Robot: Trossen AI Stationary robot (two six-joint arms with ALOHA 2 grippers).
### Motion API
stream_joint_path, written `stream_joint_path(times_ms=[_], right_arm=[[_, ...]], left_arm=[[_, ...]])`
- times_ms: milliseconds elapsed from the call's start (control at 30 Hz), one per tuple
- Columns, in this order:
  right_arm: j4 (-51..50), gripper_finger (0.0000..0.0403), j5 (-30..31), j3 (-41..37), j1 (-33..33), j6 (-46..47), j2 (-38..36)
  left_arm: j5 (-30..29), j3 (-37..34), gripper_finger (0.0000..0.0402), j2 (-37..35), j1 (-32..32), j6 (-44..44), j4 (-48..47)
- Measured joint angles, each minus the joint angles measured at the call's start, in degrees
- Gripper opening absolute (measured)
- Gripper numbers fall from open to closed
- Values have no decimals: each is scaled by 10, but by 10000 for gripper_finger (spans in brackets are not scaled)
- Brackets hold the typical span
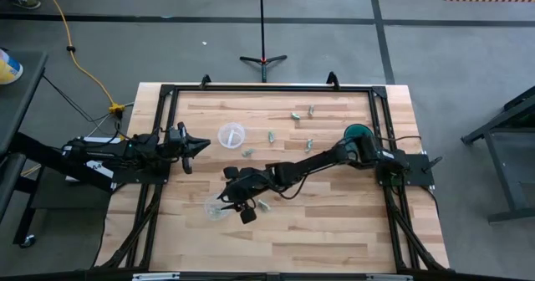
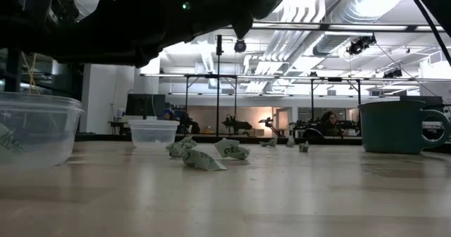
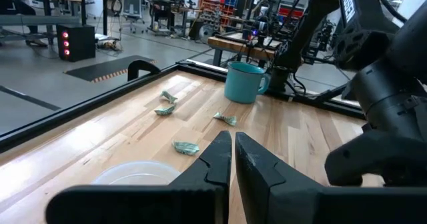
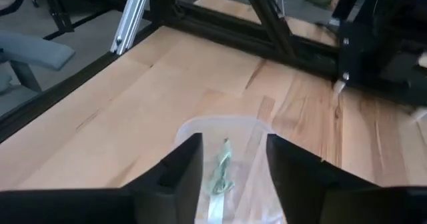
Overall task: Pick and place items into bin
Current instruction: Put the white stevia packet into the bottom transparent bin
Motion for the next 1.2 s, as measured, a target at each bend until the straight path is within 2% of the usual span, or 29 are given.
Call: stream_joint_path(times_ms=[133, 300, 533, 633, 933, 1067, 1200], right_arm=[[-127, 189, -4, 0, -9, 47, -28], [-296, 194, -2, 0, -9, 109, -43], [-422, 188, 9, 0, 11, 160, -43], [-441, 189, 33, -1, 20, 170, -43], [-416, 184, 60, -24, 29, 183, -39], [-417, 160, 63, -24, 29, 183, -39], [-418, 117, 62, -24, 29, 182, -39]], left_arm=[[0, 0, 56, 0, 0, 0, 0], [0, 0, 56, 0, 0, 0, 0], [0, 0, 56, 0, 0, 0, 0], [0, 0, 56, 0, 0, 0, 0], [0, 0, 56, 0, 0, 0, 0], [0, 0, 56, 0, 0, 0, 0], [0, 0, 56, 0, 0, 0, 0]])
